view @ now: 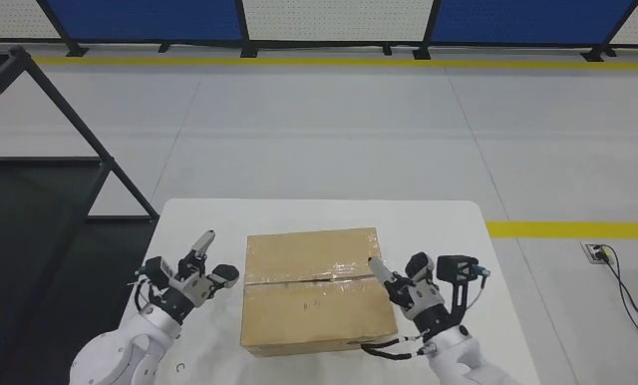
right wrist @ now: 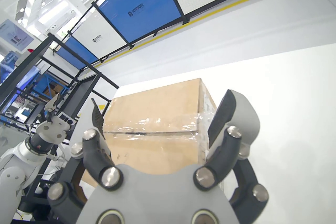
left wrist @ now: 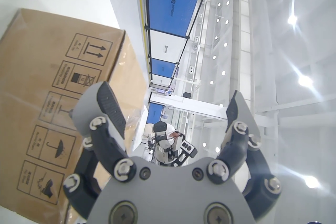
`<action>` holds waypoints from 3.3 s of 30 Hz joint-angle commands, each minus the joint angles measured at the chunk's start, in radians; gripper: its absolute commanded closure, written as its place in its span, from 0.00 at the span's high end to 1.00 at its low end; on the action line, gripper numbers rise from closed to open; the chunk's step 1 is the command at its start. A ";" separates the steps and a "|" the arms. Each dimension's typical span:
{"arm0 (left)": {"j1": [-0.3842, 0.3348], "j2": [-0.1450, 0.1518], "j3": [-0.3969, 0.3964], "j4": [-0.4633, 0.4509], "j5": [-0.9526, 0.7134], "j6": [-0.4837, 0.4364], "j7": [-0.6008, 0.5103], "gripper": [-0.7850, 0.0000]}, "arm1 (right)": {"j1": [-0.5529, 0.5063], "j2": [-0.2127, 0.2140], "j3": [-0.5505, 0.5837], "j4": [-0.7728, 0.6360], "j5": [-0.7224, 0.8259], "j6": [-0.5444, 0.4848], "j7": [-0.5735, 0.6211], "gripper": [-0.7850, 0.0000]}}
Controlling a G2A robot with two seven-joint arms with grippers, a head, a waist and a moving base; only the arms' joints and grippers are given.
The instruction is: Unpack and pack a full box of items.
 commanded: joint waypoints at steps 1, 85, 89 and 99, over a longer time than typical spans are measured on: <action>0.008 -0.001 -0.019 -0.005 -0.026 -0.014 0.013 1.00 | 0.027 0.000 -0.034 0.017 -0.020 -0.017 0.032 0.25; 0.047 -0.016 -0.061 -0.001 -0.119 -0.056 0.090 1.00 | 0.458 -0.097 -0.237 0.435 0.251 0.283 0.414 0.00; 0.052 -0.017 -0.060 -0.002 -0.118 -0.060 0.091 1.00 | 0.488 -0.107 -0.212 0.460 0.416 0.320 0.466 0.00; 0.046 -0.018 -0.057 0.004 -0.116 -0.058 0.083 1.00 | 0.577 -0.108 -0.220 0.570 0.500 0.418 0.596 0.00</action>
